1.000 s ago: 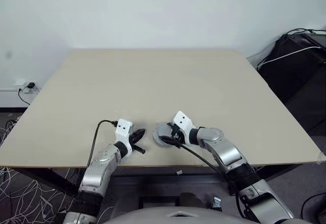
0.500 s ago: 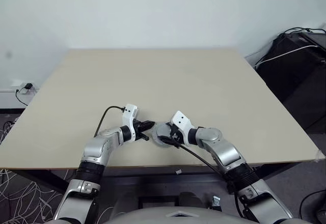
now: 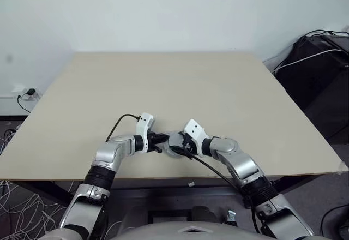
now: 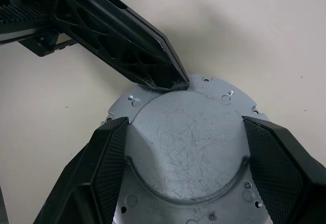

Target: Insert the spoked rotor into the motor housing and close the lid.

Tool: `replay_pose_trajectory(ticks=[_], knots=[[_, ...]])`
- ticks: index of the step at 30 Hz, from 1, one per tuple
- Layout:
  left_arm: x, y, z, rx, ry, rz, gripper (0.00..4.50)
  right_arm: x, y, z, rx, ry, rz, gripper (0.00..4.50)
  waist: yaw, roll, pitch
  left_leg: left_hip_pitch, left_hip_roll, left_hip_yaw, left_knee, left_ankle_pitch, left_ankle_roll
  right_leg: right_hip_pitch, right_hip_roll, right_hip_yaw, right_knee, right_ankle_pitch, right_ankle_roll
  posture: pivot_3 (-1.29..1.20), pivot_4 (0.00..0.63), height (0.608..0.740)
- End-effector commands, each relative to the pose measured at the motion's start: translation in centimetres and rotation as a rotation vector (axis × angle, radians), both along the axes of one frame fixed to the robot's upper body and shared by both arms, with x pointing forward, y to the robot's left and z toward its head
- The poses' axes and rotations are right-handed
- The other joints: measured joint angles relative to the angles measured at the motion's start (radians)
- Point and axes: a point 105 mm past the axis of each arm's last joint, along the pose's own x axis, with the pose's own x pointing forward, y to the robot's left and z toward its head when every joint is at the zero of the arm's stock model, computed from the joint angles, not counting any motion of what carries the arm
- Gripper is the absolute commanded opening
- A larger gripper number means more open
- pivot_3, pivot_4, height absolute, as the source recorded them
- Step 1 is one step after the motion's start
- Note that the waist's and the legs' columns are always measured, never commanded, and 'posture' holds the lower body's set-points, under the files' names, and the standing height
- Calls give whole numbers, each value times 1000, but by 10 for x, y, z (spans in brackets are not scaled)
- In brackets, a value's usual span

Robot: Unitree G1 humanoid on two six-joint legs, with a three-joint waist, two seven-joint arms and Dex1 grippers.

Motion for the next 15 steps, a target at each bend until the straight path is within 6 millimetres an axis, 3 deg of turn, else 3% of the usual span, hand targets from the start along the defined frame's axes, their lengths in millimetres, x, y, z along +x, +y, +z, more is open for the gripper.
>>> replay_pose_trajectory(ticks=[1, 4, 15], knots=[[-6, -11, -1, 7, 13, -61, 0, -3, -6, -7, -24, 20, -30, 3537, 3, 0, 0, 0, 0, 0, 0, 0, 0, 0, 0, 0, 0, 0, 0, 0, 0, 740], [-8, -13, -2, 8, 15, -68, 0, -2, -5, -1, 1, 7, -35, 4461, 6, 0, 0, 0, 0, 0, 0, 0, 0, 0, 0, 0, 0, 0, 0, 0, 0, 740], [-8, -13, -2, 14, 14, -75, 0, 2, -4, 41, 126, -103, -59, 4461, 14, 0, 1, -2, 0, -2, -2, 0, 0, -1, -1, 0, -3, 1, -2, 0, 0, 740]])
